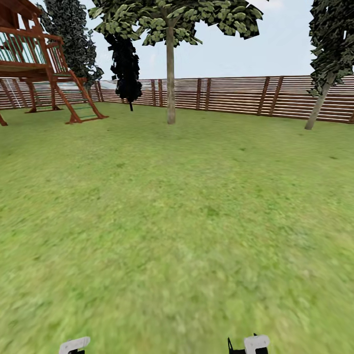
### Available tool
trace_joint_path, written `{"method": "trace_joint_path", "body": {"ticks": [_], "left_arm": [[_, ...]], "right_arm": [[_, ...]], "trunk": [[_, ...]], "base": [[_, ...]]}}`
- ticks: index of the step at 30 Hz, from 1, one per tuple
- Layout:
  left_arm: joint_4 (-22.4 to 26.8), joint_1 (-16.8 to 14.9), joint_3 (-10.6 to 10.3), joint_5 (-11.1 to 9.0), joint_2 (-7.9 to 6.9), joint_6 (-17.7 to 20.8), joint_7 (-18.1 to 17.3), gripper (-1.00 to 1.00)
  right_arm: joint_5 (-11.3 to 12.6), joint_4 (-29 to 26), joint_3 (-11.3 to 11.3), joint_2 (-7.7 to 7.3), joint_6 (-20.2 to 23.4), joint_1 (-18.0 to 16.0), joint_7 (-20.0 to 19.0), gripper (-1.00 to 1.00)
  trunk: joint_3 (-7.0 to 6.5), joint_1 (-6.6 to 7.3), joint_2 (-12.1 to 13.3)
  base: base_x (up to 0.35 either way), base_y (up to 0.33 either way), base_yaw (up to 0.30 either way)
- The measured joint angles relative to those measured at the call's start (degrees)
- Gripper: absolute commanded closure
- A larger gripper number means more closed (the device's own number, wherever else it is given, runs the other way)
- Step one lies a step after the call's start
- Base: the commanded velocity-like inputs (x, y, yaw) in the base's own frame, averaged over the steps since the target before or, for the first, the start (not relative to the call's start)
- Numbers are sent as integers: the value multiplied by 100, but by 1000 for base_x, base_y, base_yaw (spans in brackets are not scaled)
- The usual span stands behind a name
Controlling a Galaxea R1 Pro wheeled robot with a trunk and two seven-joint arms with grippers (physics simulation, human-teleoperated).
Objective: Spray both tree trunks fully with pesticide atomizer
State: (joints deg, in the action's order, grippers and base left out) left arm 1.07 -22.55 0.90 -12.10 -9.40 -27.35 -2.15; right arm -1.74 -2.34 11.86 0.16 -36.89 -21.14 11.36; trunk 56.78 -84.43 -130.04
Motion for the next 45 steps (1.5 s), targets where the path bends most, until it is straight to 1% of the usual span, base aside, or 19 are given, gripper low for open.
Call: {"method": "trace_joint_path", "body": {"ticks": [45], "left_arm": [[1,0,0,0,0,-4,0,100]], "right_arm": [[0,0,0,0,1,0,0,-100]], "trunk": [[0,0,0]], "base": [[337,0,0]]}}
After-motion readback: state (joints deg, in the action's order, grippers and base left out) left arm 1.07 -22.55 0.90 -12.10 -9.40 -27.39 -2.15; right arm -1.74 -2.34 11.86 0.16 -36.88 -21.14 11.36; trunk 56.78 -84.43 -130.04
